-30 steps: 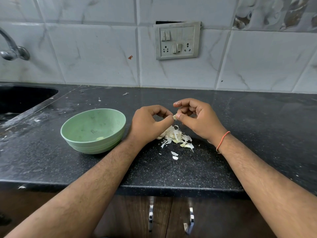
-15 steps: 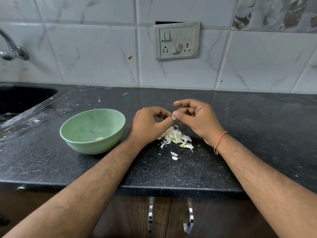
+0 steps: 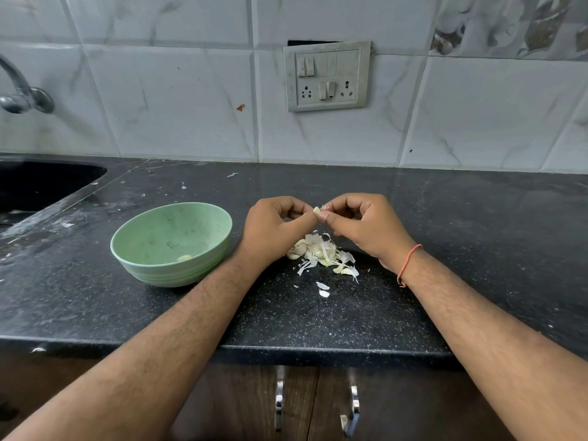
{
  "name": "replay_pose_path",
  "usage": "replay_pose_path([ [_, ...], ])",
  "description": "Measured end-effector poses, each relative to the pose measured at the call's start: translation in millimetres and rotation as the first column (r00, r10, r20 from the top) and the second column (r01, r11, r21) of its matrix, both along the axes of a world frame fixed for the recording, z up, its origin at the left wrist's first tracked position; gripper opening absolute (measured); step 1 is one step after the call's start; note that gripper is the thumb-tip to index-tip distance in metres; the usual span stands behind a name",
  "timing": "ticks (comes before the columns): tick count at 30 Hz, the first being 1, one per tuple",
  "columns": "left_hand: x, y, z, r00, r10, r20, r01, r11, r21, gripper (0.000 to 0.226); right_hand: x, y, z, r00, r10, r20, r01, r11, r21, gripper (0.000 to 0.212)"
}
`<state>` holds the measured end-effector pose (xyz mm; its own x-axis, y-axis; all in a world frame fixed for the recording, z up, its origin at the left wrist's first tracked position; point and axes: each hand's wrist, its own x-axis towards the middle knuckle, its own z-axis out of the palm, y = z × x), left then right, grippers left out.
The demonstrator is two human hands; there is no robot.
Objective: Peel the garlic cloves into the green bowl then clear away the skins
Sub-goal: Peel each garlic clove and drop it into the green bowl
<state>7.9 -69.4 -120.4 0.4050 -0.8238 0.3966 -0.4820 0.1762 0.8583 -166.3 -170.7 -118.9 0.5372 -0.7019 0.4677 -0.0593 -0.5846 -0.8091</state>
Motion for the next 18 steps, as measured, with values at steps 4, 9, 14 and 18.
replay_pose_path([
  [4,-2,2,2,1.000,0.004,-0.009,-0.004,1.000,0.008,0.006,-1,3,1,0.995,-0.072,-0.064,0.063,0.989,-0.131,0.004],
  [9,-5,5,3,0.999,-0.001,-0.042,0.003,0.999,0.042,0.006,-1,11,2,0.984,-0.137,-0.110,0.093,0.938,-0.334,0.006],
  [14,-5,5,2,1.000,-0.002,0.006,0.001,0.999,0.050,0.005,-5,13,5,0.979,-0.149,-0.140,0.075,0.898,-0.433,0.004],
  [18,-4,3,0,0.993,0.030,0.118,-0.037,0.998,0.057,0.012,-5,16,5,0.975,-0.144,-0.171,0.050,0.886,-0.461,0.004],
])
